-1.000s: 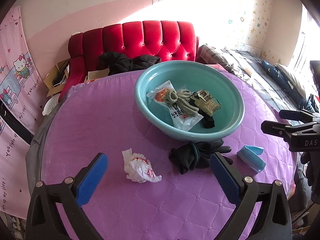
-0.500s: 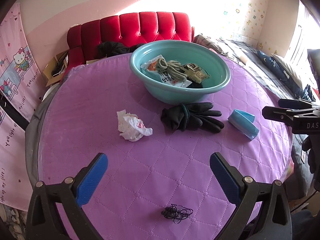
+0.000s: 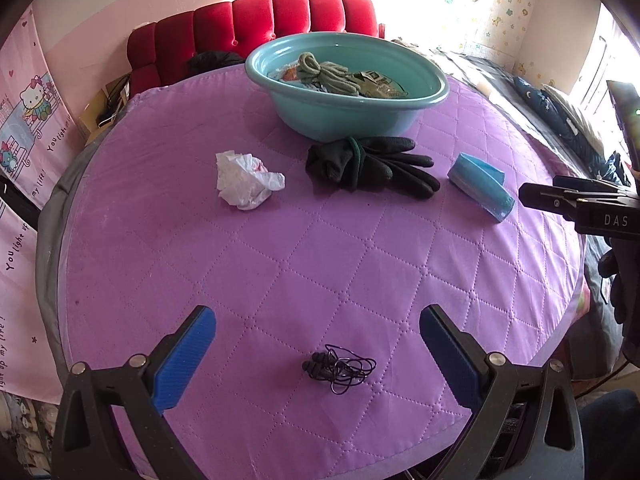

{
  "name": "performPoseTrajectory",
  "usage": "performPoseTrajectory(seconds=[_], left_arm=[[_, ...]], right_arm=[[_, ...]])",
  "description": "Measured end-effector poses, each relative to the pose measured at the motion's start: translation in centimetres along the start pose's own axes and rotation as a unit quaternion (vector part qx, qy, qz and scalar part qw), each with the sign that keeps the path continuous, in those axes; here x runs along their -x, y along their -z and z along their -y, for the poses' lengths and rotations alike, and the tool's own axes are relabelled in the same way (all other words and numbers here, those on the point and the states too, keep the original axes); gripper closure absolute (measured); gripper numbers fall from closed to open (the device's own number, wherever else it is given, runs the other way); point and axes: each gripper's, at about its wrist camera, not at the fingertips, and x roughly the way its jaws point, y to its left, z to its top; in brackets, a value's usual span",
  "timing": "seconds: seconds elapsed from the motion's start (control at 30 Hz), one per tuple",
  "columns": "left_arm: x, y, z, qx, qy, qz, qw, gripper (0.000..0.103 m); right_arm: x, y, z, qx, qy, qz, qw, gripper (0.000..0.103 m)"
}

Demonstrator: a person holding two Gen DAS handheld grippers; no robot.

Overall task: Organize soft objects
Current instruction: 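Withdraw both tools from the basin back over the table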

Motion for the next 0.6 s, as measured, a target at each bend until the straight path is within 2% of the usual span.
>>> performPoseTrajectory(seconds=[0.37, 0.6], left_arm=[[-3.5, 2.8, 0.3, 0.005, 0.006, -0.060, 0.9981, 0.000], [-5.2, 4.1, 0.2, 0.011, 0.002, -0.085, 0.9964, 0.000]], right_arm=[[-1.9, 1.0, 0.6, -0.003, -0.002, -0.031, 1.000, 0.000], [-3.1, 1.5, 0.6, 0.001, -0.008, -0.045, 0.999, 0.000]])
